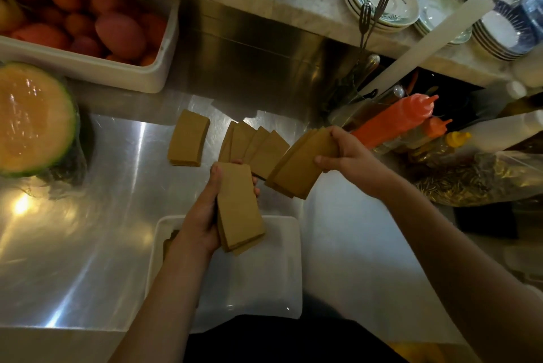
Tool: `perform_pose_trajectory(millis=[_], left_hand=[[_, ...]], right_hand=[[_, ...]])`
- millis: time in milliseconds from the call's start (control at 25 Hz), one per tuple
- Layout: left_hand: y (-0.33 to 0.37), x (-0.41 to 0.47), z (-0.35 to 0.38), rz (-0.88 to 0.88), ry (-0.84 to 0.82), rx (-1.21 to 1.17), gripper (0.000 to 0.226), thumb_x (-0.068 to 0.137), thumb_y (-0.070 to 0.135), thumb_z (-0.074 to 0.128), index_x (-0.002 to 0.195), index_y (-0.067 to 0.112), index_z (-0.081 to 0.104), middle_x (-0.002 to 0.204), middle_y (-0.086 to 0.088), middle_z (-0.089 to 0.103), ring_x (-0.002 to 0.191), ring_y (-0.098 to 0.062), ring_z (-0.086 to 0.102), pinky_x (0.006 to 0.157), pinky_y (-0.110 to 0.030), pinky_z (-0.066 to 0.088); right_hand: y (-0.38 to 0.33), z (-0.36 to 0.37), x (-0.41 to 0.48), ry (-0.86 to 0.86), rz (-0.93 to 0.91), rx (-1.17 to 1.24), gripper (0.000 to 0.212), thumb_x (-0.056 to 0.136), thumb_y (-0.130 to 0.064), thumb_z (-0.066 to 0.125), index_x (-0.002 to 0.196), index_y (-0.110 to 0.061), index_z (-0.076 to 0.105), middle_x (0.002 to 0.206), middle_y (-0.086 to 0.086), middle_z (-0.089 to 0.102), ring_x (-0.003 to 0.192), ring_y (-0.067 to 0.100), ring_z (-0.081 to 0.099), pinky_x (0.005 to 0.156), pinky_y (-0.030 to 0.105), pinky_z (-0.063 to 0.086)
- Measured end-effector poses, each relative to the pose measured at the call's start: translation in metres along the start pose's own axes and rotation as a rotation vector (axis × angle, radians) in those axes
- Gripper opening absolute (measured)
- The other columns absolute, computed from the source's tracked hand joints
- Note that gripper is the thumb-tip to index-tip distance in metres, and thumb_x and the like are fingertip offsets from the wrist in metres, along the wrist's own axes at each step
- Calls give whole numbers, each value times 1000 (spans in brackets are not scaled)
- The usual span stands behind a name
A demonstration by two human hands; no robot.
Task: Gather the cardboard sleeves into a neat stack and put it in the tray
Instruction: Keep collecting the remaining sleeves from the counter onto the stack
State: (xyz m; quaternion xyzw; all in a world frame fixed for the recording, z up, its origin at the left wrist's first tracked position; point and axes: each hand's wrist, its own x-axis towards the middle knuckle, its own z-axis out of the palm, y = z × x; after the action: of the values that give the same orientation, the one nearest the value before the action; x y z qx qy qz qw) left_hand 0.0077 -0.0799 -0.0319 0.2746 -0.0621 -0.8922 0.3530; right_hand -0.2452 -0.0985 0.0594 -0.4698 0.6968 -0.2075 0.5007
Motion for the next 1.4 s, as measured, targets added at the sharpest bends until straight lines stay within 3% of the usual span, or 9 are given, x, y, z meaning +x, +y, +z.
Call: perform_pose_trajectory(millis=[120, 400, 520, 640, 760, 840, 960, 1160, 1400], left_hand=[[0, -5, 6, -9, 43, 59, 74, 43, 56, 92, 106, 23, 74, 102, -13, 72, 83, -25, 72, 68, -40, 60], [-2, -8, 19, -101, 56, 136, 116, 30, 58, 93, 133, 21, 54, 120, -19, 69, 101, -38, 70, 69, -51, 59], [-1, -10, 21, -120, 15, 169, 117, 30, 60, 92, 132, 16, 55, 118, -19, 69, 99, -36, 70, 71, -49, 60], [-2, -11, 21, -125, 9, 176, 107, 27, 60, 93, 120, 16, 63, 110, -17, 73, 94, -32, 72, 70, -47, 60], [-4, -14, 21, -115, 29, 188, 114, 23, 61, 92, 123, 17, 61, 107, -15, 74, 93, -31, 73, 72, -47, 61], [-6, -16, 23, -99, 3, 168, 111, 19, 58, 94, 117, 16, 63, 102, -14, 76, 88, -31, 74, 67, -46, 61], [-12, -21, 23, -62, 1, 97, 105, 13, 49, 97, 107, 14, 64, 92, -15, 77, 77, -30, 75, 56, -43, 60], [-21, -13, 5, -77, 87, 156, 118, 19, 47, 97, 124, 14, 56, 97, -13, 74, 81, -30, 72, 71, -48, 58], [-17, -11, 1, -24, -14, 53, 104, 38, 35, 97, 132, 20, 54, 100, -14, 72, 80, -26, 70, 71, -44, 59]], right_hand=[[-29, -7, -22, -112, -57, -2, 40, 90, -8, 61, 125, -21, 46, 118, -1, 57, 105, 14, 60, 77, 25, 53], [-59, 31, -37, -304, -136, -206, 41, 87, -15, 66, 122, -26, 47, 117, -5, 55, 105, 15, 60, 85, 32, 56], [-58, 49, -38, -236, -185, -379, 42, 87, -20, 67, 123, -27, 45, 114, -10, 51, 101, 10, 56, 84, 27, 54], [-56, 64, -39, -142, -240, -477, 53, 87, -25, 67, 134, -25, 43, 129, -6, 49, 105, 4, 46, 81, 14, 45], [-51, 76, -42, -90, -296, -534, 56, 87, -29, 67, 138, -28, 42, 134, -6, 45, 110, 5, 43, 79, 9, 37], [-48, 78, -43, -79, -307, -563, 55, 88, -31, 65, 138, -30, 43, 136, -5, 41, 117, 9, 40, 84, 11, 35], [-43, 79, -44, -46, -301, -547, 50, 84, -36, 68, 129, -32, 48, 134, -7, 39, 112, 4, 33, 76, 4, 31], [-26, 88, -46, 99, -370, -591, 37, 80, -43, 71, 106, -27, 52, 123, -8, 47, 111, 9, 38, 88, 21, 38], [-26, 75, -33, 145, -361, -411, 30, 82, -41, 68, 104, -27, 52, 105, -14, 50, 96, 2, 48, 78, 10, 41]])
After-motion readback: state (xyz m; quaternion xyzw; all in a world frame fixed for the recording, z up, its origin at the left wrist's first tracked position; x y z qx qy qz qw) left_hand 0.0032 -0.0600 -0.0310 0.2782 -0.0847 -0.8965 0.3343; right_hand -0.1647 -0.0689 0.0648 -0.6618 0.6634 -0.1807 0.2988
